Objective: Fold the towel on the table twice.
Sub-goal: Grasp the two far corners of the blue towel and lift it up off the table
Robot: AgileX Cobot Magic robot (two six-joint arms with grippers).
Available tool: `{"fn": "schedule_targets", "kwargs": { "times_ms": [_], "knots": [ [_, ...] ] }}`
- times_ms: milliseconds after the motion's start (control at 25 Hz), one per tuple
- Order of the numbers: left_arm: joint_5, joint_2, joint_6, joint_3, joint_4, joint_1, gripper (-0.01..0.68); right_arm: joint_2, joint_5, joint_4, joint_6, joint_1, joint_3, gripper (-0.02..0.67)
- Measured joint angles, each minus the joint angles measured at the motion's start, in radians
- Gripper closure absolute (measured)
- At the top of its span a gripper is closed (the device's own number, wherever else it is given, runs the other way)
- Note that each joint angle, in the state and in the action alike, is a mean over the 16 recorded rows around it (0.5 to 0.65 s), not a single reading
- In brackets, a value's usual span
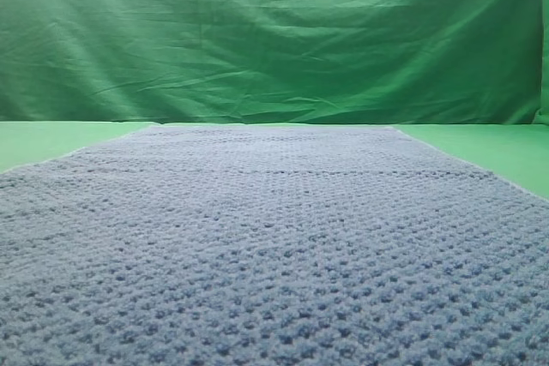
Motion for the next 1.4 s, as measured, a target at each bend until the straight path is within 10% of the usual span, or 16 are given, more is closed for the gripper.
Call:
{"fn": "schedule_targets", "kwargs": {
  "times_ms": [480,1400],
  "knots": [
    [-0.022,0.018,0.014,-0.071,-0.168,0.000,0.582,0.023,-0.084,0.217,-0.014,0.000,-0.084,0.649],
    [0.190,0.414,0.153,-0.370,-0.149,-0.125,0.582,0.496,0.340,0.216,-0.172,0.000,-0.517,0.649]
  ]
}}
